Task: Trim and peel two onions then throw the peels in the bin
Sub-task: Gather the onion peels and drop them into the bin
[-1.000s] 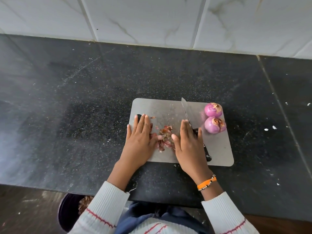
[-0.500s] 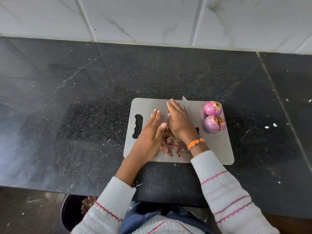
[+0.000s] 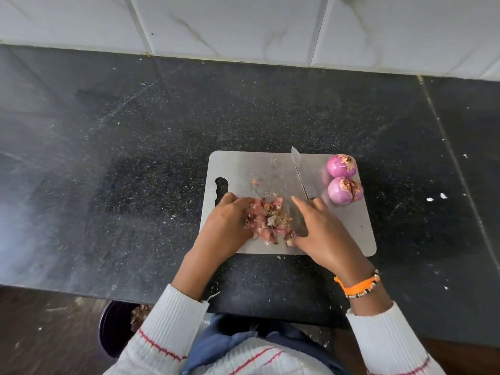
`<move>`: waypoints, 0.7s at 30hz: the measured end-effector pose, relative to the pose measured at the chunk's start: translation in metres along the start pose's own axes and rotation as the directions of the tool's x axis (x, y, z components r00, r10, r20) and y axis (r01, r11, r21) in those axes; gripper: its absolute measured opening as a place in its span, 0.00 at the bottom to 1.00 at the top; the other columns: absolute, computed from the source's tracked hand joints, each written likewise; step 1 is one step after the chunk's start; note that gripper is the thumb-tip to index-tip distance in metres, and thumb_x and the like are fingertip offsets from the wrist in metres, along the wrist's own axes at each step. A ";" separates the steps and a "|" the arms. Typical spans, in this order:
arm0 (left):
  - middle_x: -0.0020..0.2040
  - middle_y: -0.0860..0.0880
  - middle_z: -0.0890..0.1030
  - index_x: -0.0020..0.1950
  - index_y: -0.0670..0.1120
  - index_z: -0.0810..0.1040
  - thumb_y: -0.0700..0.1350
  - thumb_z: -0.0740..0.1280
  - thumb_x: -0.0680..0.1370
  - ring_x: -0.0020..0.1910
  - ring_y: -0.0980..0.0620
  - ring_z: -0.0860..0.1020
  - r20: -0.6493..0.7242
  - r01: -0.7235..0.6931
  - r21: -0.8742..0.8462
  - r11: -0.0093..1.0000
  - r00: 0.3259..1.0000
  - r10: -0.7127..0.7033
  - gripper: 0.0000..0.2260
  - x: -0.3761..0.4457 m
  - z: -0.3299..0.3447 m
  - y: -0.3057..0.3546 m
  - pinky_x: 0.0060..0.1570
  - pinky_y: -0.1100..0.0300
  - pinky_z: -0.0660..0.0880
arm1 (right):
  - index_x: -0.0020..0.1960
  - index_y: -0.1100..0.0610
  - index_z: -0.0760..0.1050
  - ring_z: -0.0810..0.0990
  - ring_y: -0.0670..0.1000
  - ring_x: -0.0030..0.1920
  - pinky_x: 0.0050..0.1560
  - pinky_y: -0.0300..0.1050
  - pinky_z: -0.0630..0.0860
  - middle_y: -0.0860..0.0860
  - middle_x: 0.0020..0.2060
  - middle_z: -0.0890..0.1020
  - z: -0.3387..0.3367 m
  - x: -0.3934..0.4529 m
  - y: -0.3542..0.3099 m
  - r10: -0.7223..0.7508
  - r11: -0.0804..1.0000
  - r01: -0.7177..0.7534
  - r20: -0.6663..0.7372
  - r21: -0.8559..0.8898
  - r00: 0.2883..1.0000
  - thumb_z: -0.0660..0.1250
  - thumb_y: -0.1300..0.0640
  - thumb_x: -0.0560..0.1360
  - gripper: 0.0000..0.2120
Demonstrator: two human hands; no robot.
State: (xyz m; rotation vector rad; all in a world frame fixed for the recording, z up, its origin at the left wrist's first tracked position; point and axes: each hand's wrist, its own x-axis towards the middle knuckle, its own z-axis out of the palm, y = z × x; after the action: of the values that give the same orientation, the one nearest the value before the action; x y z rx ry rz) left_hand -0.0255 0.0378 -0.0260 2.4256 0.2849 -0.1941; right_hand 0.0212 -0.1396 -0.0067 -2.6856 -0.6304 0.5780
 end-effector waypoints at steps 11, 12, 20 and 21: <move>0.54 0.44 0.77 0.67 0.46 0.72 0.27 0.62 0.69 0.49 0.45 0.79 -0.065 0.005 -0.157 0.988 0.998 -0.015 0.28 0.005 0.012 0.005 0.53 0.52 0.76 | 0.75 0.53 0.52 0.69 0.54 0.63 0.58 0.42 0.67 0.54 0.65 0.63 0.008 0.024 -0.008 -0.011 0.979 0.015 -0.019 0.201 1.000 0.77 0.51 0.64 0.48; 0.54 0.44 0.77 0.66 0.45 0.73 0.27 0.61 0.70 0.49 0.45 0.79 -0.077 0.005 -0.159 0.987 0.997 -0.017 0.27 0.005 0.011 0.004 0.52 0.50 0.76 | 0.75 0.53 0.50 0.69 0.55 0.63 0.58 0.44 0.68 0.54 0.65 0.61 0.008 0.023 -0.009 -0.015 0.989 0.016 -0.004 0.149 1.000 0.77 0.48 0.63 0.51; 0.53 0.44 0.75 0.63 0.41 0.75 0.26 0.57 0.71 0.50 0.46 0.77 -0.274 -0.023 -0.123 0.992 0.962 -0.012 0.24 -0.001 0.007 0.003 0.51 0.58 0.73 | 0.74 0.49 0.54 0.69 0.56 0.55 0.54 0.48 0.71 0.55 0.58 0.64 0.026 0.041 -0.028 -0.125 0.988 0.115 -0.105 -0.102 0.987 0.72 0.38 0.65 0.45; 0.53 0.44 0.75 0.63 0.41 0.76 0.26 0.57 0.71 0.49 0.46 0.77 -0.285 -0.025 -0.126 0.992 0.958 -0.012 0.24 0.000 0.007 0.002 0.50 0.59 0.72 | 0.73 0.49 0.58 0.70 0.56 0.54 0.51 0.48 0.72 0.55 0.57 0.64 0.028 0.043 -0.030 -0.129 0.990 0.121 -0.113 -0.073 0.985 0.71 0.41 0.68 0.39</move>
State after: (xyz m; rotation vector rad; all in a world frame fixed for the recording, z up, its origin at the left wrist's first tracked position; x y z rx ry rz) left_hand -0.0258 0.0320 -0.0295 2.3220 0.4049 0.1760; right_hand 0.0329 -0.0873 -0.0325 -2.6927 -0.7915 0.3696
